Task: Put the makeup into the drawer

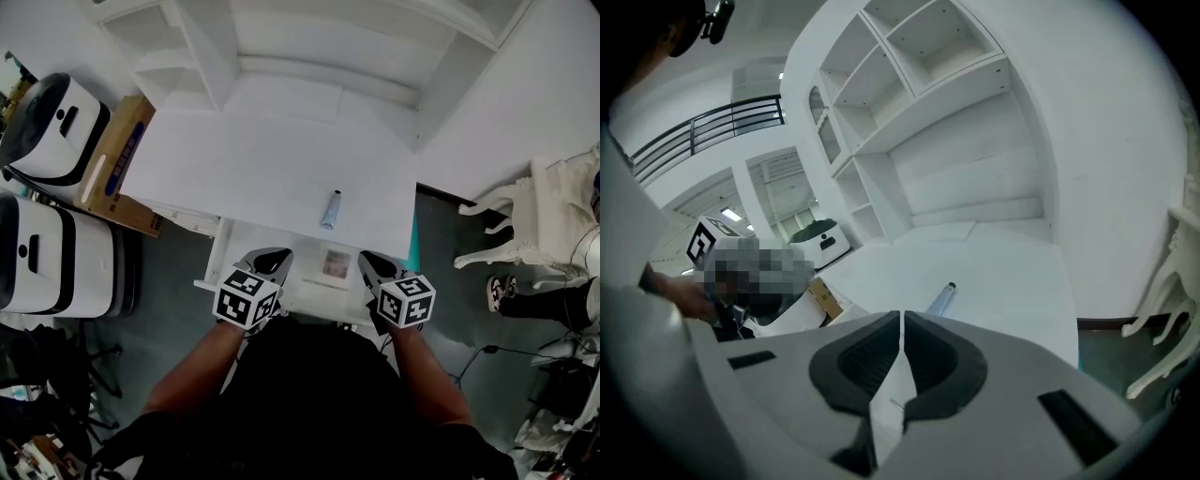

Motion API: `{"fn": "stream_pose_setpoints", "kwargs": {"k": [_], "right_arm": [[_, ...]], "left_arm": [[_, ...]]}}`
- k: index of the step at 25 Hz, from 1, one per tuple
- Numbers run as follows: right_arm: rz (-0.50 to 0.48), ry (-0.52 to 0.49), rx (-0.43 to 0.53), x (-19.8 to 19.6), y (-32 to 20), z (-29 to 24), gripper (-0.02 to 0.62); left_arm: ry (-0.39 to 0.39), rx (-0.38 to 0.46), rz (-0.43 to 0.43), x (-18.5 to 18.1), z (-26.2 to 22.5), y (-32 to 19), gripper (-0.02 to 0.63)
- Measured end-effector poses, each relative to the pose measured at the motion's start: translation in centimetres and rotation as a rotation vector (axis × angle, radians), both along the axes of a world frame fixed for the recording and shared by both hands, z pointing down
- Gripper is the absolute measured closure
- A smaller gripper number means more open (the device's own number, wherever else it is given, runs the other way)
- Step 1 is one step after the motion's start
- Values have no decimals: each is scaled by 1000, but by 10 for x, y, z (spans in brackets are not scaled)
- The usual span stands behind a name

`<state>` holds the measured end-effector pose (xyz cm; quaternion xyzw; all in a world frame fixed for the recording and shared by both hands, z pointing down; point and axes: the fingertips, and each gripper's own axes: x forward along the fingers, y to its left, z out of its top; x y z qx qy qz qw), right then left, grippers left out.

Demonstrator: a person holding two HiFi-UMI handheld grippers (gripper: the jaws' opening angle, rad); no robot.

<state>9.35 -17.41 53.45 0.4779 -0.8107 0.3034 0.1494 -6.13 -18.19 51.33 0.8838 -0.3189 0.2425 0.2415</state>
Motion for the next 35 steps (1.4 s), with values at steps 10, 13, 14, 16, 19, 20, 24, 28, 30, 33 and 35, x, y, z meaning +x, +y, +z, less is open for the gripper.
{"fn": "stream_pose_setpoints", "kwargs": {"k": [10,13,14,16,19,20,24,28,30,33,35], "right_arm": [[-5,103,-28,-25,-58,42,563],[5,145,-48,-27,-78,58,561],[10,154,-55,-28,-85,64,560],[24,159,-71,-29,-97,74,546],[62,123,-118,-31,-115,90,498],[83,108,-136,-31,-120,95,490],[161,84,-194,-30,-141,111,451],[208,99,-242,-27,-157,128,430],[235,93,-268,-24,-163,134,427],[275,39,-312,-24,-171,141,427],[290,6,-343,-26,-175,145,428]], "left_arm": [[-7,-9,-87,-44,7,-1,595],[-12,-14,-110,-58,9,1,595],[-14,-16,-118,-63,10,2,595],[-15,-20,-134,-73,12,4,595],[-19,-27,-158,-87,14,6,595],[-20,-30,-165,-91,14,7,595],[-24,-35,-184,-104,15,12,595],[-28,-40,-194,-116,14,18,595],[-30,-46,-205,-122,15,21,595],[-29,-49,-226,-130,15,22,595],[-28,-48,-237,-135,15,22,595]]}}
